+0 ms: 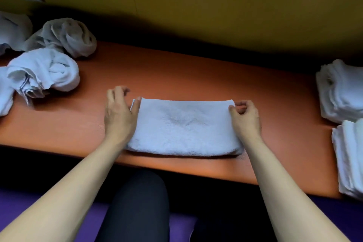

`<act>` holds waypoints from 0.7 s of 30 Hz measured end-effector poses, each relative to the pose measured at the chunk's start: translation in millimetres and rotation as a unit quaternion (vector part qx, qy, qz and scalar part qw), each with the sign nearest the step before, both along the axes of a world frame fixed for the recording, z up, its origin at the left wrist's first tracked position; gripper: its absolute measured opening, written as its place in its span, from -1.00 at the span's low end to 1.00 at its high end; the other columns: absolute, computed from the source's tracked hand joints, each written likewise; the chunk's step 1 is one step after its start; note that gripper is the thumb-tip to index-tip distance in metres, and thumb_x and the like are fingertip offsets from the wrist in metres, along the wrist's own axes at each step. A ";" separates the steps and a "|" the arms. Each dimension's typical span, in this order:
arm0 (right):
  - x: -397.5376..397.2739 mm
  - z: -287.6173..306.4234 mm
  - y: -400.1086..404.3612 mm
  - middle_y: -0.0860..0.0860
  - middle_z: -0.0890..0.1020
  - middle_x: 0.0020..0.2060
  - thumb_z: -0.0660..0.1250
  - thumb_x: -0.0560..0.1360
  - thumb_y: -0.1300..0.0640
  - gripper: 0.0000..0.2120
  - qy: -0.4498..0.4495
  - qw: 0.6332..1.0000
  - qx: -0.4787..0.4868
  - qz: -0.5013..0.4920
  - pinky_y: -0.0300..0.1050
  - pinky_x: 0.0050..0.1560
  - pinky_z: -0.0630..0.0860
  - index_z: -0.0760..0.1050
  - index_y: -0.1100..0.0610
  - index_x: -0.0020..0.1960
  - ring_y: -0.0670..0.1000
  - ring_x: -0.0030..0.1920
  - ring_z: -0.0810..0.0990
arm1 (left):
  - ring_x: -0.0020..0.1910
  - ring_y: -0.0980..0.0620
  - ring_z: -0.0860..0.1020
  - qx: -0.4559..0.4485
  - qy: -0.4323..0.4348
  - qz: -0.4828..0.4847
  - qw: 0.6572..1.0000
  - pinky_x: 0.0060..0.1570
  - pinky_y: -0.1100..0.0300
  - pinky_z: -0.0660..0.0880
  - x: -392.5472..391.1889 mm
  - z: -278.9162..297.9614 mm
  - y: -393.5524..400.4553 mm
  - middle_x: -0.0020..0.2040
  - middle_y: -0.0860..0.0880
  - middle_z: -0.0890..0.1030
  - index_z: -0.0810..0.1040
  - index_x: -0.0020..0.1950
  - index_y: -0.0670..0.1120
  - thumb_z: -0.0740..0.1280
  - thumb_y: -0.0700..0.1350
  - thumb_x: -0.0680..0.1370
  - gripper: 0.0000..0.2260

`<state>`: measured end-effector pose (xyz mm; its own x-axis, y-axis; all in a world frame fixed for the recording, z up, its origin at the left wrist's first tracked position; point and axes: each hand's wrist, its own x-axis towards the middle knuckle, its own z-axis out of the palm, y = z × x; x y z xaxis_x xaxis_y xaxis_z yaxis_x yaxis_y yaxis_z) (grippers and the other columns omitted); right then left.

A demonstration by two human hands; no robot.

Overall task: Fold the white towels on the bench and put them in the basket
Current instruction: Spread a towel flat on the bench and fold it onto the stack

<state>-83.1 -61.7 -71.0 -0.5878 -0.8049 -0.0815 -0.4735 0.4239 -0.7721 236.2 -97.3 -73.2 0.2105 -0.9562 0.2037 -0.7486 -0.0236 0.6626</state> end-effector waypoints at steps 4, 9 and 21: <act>-1.0 -3.9 46.2 -0.07 0.58 -0.12 0.34 0.50 0.01 -0.76 0.027 0.998 0.045 -0.036 -0.02 0.07 0.46 0.49 0.04 0.14 0.13 0.10 0.55 | 0.05 -0.24 0.50 -0.093 -0.132 -0.111 0.981 0.10 -0.12 0.43 3.2 -2.1 29.5 0.19 -0.15 0.53 0.54 0.25 -0.10 0.27 -0.02 0.63 -0.75; 7.4 -2.5 74.4 0.05 0.61 0.08 0.39 0.47 -0.19 -0.58 0.000 0.990 0.133 -0.044 -0.04 0.05 0.46 0.46 0.07 0.17 0.16 0.10 0.58 | 0.40 -0.21 0.40 0.010 -0.244 -0.201 0.949 0.29 -0.12 0.34 5.1 -31.0 77.6 0.45 -0.08 0.47 0.53 0.40 0.08 0.13 0.16 0.61 -0.58; 36.3 51.3 48.4 0.04 0.44 -0.47 0.34 0.52 0.32 -0.78 -0.366 0.927 0.050 -0.060 -0.22 -0.46 0.27 0.49 0.17 -0.29 0.00 -0.51 0.35 | 0.59 -0.05 0.13 0.107 -0.132 -0.201 0.965 0.47 -0.04 0.16 8.9 -30.1 78.3 0.57 0.07 0.30 0.46 0.45 0.23 0.00 0.24 0.57 -0.50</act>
<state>-46.8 -13.3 -19.8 -0.4298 -0.7041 -0.5653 0.2172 0.5270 -0.8216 245.1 -19.0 -103.2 -0.2189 -0.9757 -0.0125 -0.8679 0.1888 0.4594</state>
